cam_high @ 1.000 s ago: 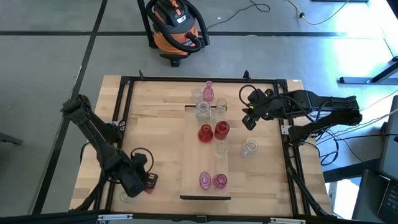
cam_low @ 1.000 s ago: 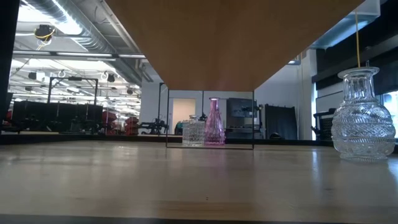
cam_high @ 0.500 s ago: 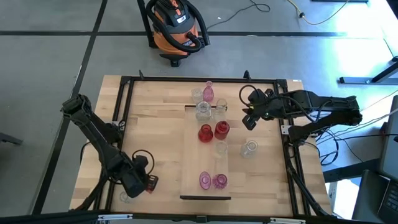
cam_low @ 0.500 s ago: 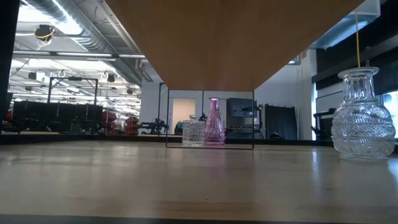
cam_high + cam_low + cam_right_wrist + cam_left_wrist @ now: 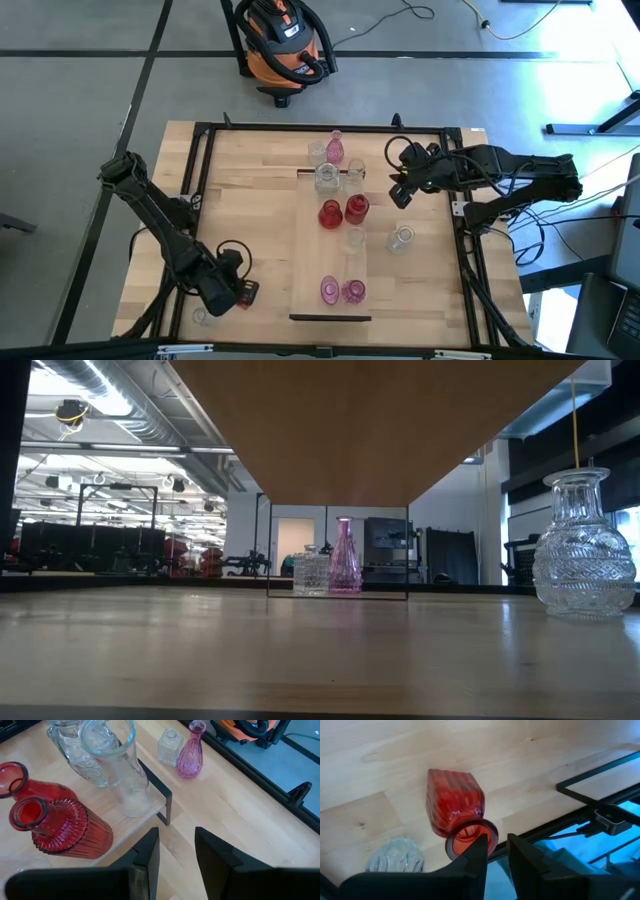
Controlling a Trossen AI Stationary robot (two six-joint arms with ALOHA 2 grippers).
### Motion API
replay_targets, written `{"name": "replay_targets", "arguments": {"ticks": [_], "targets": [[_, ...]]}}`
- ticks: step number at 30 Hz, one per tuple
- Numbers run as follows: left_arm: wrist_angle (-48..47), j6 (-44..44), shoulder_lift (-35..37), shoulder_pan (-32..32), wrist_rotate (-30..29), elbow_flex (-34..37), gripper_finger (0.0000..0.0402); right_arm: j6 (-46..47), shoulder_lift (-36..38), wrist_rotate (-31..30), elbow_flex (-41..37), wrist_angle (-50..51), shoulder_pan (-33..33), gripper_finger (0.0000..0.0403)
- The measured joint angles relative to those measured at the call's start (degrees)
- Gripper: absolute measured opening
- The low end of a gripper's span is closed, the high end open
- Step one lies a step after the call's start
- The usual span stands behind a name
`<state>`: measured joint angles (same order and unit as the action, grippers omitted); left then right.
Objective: Sort vases onto shelf
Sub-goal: Put the red vase on the shelf aligned with the red vases
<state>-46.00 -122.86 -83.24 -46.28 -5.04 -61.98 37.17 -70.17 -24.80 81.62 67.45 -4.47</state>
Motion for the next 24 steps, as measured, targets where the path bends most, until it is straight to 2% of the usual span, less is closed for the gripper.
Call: {"name": "replay_targets", "arguments": {"ticks": [5,11,14,17,20,24], "targets": [[0.41,0.57,-1.53,1.15,0.41,-0.02,0.0066,0.02,0.0,0.42,0.0,-0.03,0.0,0.0108],[3.97,3.17,-5.07,1.85,4.51,-0.17,0.0067,0.05,0.0,2.15,0.0,0.0,0.0,0.0108],[3.88,3.31,-5.45,1.81,4.47,-0.26,0.0066,0.04,0.0,2.56,0.0,0.01,0.0,0.0108],[3.85,4.69,-5.45,2.07,5.09,-0.26,0.0049,0.04,0.0,3.08,0.0,0.0,0.0,0.0108],[3.27,7.57,-5.44,2.63,8.29,-0.26,0.0017,0.04,0.0,3.45,0.0,-0.02,0.0,0.0108],[2.27,11.12,-5.06,3.87,9.76,-0.75,0.0014,0.04,0.0,3.48,0.0,-0.03,0.0,0.0108]]}}
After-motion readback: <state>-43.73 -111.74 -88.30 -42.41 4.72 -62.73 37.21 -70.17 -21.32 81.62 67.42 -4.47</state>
